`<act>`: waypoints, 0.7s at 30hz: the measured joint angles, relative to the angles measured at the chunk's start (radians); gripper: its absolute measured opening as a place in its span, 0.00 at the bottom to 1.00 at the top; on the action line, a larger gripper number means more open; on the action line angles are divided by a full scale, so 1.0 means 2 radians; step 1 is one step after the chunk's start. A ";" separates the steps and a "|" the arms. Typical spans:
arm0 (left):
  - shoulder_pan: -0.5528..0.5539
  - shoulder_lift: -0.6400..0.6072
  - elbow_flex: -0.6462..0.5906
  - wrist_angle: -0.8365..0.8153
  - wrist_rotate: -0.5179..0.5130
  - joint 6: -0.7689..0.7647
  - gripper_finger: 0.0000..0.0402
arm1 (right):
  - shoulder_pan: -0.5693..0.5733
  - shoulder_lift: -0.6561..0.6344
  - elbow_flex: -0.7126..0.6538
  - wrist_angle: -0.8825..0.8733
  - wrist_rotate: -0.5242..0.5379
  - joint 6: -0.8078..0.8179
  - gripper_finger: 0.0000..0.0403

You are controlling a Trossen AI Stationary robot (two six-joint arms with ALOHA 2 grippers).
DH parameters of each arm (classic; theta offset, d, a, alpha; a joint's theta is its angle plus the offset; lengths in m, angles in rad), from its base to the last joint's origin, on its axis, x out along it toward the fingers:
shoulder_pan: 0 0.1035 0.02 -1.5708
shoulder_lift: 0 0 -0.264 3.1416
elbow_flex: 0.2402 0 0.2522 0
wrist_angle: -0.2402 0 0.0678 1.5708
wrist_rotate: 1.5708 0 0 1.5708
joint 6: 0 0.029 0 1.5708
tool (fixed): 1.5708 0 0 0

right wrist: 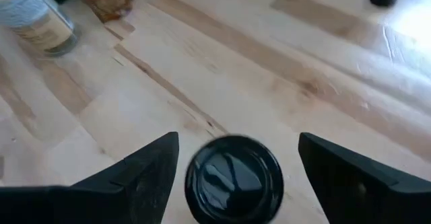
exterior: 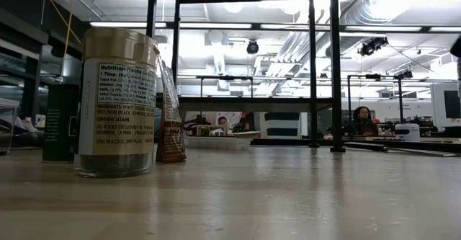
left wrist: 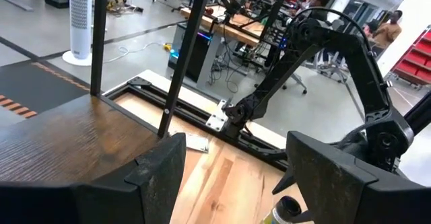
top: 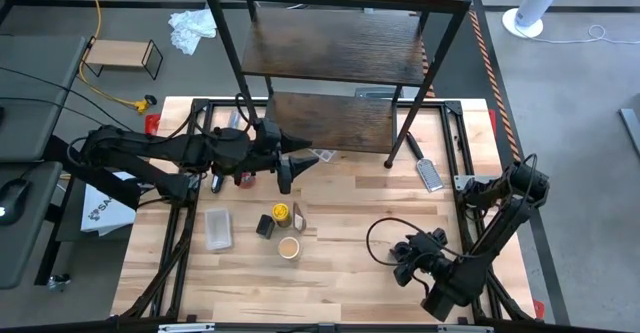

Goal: Shelf spices
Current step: Put the brown seasoning bottle on the bottom shelf

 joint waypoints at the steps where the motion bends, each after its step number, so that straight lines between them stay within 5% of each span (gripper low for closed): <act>1: 0.000 0.000 0.000 0.000 0.001 0.000 0.63 | 0.000 -0.001 0.000 -0.001 -0.007 0.006 0.75; 8: 0.000 -0.027 0.000 -0.003 0.027 0.011 0.63 | 0.000 -0.053 0.000 -0.036 -0.010 0.054 0.75; 14: -0.008 -0.074 0.000 -0.084 0.027 -0.008 0.63 | -0.006 -0.138 0.000 -0.079 0.044 0.050 0.76; 21: -0.067 -0.098 -0.010 -0.249 0.018 -0.101 0.63 | -0.077 -0.217 0.000 -0.006 0.079 -0.105 0.76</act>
